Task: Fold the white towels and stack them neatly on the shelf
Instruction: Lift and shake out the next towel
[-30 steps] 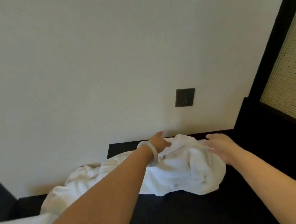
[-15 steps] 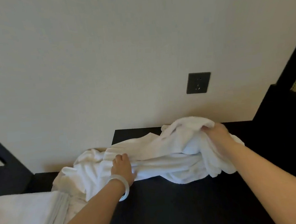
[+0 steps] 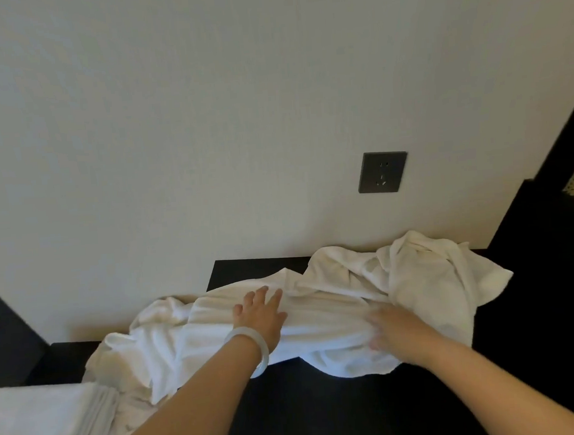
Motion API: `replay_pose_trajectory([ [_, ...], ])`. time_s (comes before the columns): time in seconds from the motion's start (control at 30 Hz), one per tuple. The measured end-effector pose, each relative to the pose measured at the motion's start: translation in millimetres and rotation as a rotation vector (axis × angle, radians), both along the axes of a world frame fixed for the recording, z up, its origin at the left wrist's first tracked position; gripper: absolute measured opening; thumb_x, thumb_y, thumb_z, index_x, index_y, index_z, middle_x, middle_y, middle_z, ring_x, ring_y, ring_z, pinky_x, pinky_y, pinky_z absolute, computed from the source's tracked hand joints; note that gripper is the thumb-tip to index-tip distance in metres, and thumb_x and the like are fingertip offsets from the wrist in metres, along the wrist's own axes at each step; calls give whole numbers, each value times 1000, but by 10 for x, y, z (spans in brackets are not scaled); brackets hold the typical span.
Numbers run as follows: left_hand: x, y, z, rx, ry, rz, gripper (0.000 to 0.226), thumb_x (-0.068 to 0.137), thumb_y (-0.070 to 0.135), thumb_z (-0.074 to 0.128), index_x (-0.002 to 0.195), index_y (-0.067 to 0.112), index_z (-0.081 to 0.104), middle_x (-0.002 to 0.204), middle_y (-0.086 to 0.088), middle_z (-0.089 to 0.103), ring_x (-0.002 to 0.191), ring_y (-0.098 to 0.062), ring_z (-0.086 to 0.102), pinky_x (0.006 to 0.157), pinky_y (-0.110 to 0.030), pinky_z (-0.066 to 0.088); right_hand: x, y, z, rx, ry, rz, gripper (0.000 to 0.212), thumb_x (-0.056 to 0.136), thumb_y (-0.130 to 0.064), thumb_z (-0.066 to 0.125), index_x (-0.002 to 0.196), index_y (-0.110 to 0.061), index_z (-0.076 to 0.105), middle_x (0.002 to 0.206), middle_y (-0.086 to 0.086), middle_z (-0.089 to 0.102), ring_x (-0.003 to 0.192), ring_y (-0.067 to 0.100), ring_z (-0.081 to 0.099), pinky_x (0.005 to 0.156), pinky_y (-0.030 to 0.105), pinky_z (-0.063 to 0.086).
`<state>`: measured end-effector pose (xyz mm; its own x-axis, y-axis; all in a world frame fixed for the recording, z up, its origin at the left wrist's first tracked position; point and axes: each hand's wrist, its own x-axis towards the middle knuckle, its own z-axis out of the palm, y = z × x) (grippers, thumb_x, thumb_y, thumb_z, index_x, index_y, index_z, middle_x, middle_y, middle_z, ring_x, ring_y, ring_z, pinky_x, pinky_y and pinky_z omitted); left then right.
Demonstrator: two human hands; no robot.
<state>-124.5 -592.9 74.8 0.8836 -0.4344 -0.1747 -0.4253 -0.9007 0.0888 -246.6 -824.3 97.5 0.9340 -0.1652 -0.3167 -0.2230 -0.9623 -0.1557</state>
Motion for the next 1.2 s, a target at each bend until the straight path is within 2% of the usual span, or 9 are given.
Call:
replay_pose_trajectory([
  [0.07,74,-20,-7,-24,91,34,56,105,37,26,156,29,3,164,0,0,147,-28,14,117,-47,19,-86,-89,-57,27,-2,-43,14,92,-28,61,104,-28,53,110,-6,49,116,18,51,85,19,38],
  [0.13,149,-18,-20,-39,156,53,58,106,37,26,156,28,-1,164,2,-2,145,-31,20,117,-48,20,-157,-193,-27,123,67,-102,27,86,-25,67,78,-29,42,85,-11,44,84,9,50,65,16,33],
  [0.23,193,-65,19,-51,177,42,65,103,40,35,156,27,0,164,5,-3,143,-33,26,115,-47,25,-214,-257,105,162,318,-11,31,79,-28,76,74,-30,46,79,-12,48,72,6,44,64,19,35],
  [0.33,185,-176,33,-42,145,-22,75,100,45,44,156,27,-1,164,7,-3,143,-31,25,113,-46,28,-178,-214,266,232,375,33,18,82,-25,74,79,-33,58,85,-14,57,79,4,54,70,16,42],
  [0.5,223,-387,31,-35,170,-79,83,95,50,51,156,20,3,162,0,13,144,-27,23,114,-44,24,73,-347,424,377,-118,-124,20,86,-13,70,97,-29,63,101,-11,62,98,4,59,75,8,44],
  [0.8,469,-768,-91,32,121,-66,56,90,51,56,128,11,53,130,-9,47,124,-28,44,101,-34,38,764,-466,205,400,-232,-172,43,91,-10,65,132,-18,55,136,-2,54,127,11,48,101,20,37],
  [1.03,811,-946,12,-621,205,8,6,91,22,63,93,18,58,108,0,49,102,-20,47,85,-23,42,1317,-647,-186,446,-102,-216,66,91,-15,67,149,-22,36,147,0,45,133,17,45,105,26,40],
  [1.1,935,-953,157,-743,221,-7,10,93,19,61,88,18,53,94,3,51,82,-14,49,69,-17,39,1448,-724,-215,378,-16,-182,52,87,-20,72,135,-21,53,124,-1,58,113,16,55,89,24,46],
  [1.2,1109,-913,380,-857,186,-12,15,97,17,57,85,14,48,71,3,49,58,-10,37,52,-15,35,1540,-919,-61,316,-93,-145,16,84,-23,75,78,-22,60,80,-4,57,76,14,55,57,21,38],
])
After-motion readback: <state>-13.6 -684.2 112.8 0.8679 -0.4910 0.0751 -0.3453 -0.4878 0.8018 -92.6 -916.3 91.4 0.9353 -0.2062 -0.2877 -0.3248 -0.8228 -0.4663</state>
